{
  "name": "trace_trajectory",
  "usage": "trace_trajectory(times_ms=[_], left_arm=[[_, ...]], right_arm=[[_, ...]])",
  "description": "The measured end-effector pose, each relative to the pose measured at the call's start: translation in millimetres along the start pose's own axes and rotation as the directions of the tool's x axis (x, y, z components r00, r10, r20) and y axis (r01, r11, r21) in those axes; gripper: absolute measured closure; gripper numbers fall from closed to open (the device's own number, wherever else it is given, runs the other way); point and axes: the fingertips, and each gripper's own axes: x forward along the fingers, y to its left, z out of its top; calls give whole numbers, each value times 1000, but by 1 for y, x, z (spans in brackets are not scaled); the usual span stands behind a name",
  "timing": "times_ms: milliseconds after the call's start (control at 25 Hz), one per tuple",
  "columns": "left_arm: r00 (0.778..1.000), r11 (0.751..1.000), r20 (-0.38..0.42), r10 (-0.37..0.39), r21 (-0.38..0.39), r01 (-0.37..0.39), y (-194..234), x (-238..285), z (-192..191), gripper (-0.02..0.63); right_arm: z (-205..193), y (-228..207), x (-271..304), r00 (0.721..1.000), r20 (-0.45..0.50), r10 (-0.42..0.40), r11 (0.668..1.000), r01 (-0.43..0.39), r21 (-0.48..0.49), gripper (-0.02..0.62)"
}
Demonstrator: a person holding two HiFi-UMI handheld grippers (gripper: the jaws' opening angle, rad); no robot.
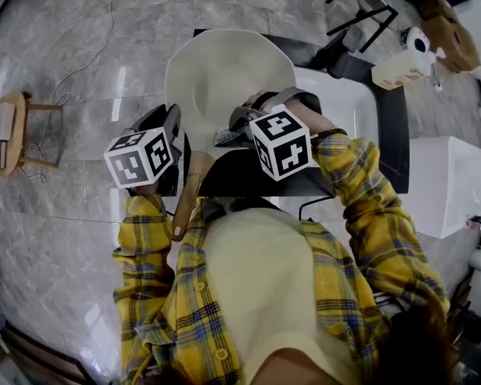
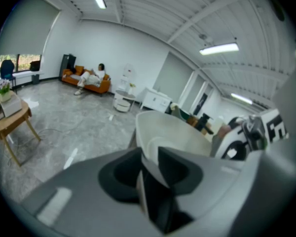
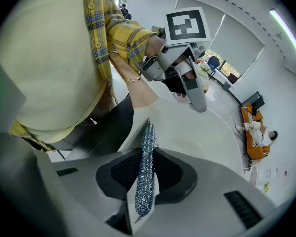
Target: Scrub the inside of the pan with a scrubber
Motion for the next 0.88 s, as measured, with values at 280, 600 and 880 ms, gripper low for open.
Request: trace_trajectory(times_ms=[280, 600, 880], left_arm=[[1000, 1000, 2, 3, 10, -3, -2, 0, 0, 497], [1000, 1000, -5, 2, 16, -2, -1, 0, 0, 495], [1000, 1000, -10, 3, 26, -2, -2, 0, 0, 495]], right_arm=[[-19, 11, -9, 994, -52, 95, 996, -95, 2, 515], [-38, 16, -19, 971, -158, 181, 982, -188, -30, 515], [-53, 19, -24, 941, -261, 216, 968, -241, -68, 515]])
